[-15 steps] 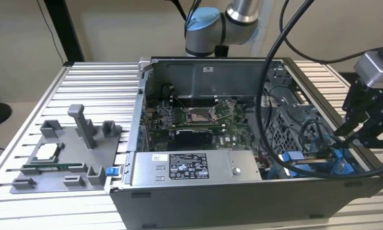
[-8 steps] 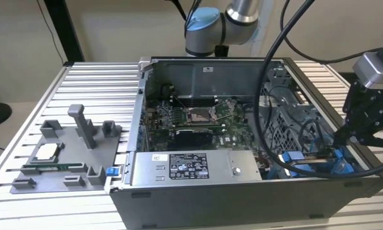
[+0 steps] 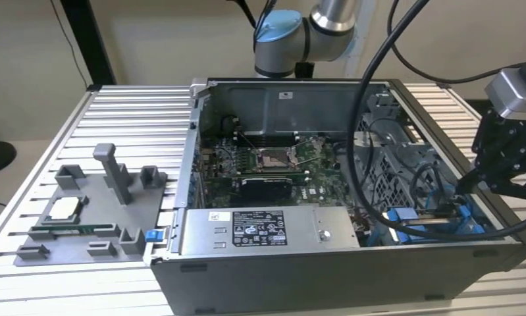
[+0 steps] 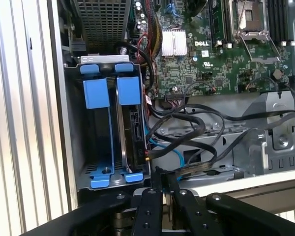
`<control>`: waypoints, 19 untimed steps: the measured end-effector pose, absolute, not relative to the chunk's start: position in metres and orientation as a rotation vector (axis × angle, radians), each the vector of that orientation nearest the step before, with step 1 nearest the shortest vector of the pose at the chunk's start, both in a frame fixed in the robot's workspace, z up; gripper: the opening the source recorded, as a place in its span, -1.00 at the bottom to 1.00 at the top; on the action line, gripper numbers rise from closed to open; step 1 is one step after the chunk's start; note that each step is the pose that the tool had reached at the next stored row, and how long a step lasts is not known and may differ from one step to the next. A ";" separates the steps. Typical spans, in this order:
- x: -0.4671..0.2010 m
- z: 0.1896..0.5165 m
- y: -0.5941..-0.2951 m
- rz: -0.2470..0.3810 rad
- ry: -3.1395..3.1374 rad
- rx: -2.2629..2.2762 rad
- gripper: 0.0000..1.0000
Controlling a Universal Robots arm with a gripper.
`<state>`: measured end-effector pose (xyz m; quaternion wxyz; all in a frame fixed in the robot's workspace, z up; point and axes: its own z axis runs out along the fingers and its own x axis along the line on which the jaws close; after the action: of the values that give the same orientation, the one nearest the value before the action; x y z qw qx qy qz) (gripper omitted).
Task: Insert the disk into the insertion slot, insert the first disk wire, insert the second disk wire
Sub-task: 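Insert the second disk wire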
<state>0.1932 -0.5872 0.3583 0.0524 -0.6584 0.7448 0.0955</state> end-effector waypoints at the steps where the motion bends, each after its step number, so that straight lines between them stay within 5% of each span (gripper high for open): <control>1: 0.193 0.359 -0.587 0.296 2.265 -1.996 -1.00; 9: 0.193 0.360 -0.588 0.311 2.273 -1.988 -1.00; 10: 0.193 0.360 -0.588 0.311 2.273 -1.988 1.00; 19: 0.193 0.358 -0.589 0.314 2.275 -1.989 1.00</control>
<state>0.1931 -0.5887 0.3580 0.0515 -0.6538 0.7478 0.1033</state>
